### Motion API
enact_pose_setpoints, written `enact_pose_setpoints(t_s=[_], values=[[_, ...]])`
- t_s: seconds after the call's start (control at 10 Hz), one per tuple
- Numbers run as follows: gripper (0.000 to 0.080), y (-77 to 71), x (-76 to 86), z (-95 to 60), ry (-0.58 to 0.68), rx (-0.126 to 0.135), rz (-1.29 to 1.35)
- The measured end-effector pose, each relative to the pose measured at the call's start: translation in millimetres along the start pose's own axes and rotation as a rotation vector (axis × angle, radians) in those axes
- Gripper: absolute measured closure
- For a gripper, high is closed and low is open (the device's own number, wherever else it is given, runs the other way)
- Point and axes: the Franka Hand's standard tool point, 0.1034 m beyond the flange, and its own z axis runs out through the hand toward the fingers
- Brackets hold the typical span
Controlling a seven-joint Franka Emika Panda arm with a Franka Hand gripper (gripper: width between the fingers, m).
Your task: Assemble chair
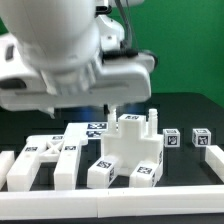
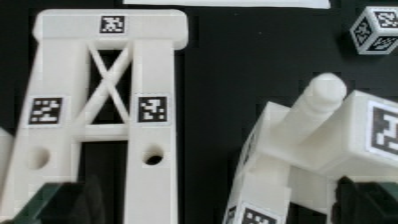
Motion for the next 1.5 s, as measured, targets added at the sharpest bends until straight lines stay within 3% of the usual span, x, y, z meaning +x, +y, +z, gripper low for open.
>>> enact_pose_setpoints(t_s=[0.1, 0.2, 0.3, 0.5, 0.7, 0.9, 1.1, 1.4, 1.5], values=[[0.0150, 1.1, -9.3, -8.3, 0.050, 0.003, -0.001], [0.0150, 0.5, -17.7, -3.1, 0.039, 0.015, 0.003], [0.0150, 1.9, -10.0, -5.0, 0.072, 0.010, 0.003], [0.0150, 9.8, 2.5, -18.5, 0.265, -0.017, -0.043], [0.0150, 49.8, -2.6, -5.1, 0.446, -0.044, -0.087], [0.0150, 76.7, -8.3, 0.5, 0.595, -0.066, -0.088], [0.0150, 80.5, -6.2, 5.2, 0.666, -0.076, -0.069], [0.0150, 80.9, -5.0, 7.3, 0.663, -0.076, -0.067], [0.0150, 83.2, 3.1, 16.5, 0.675, -0.087, -0.047]])
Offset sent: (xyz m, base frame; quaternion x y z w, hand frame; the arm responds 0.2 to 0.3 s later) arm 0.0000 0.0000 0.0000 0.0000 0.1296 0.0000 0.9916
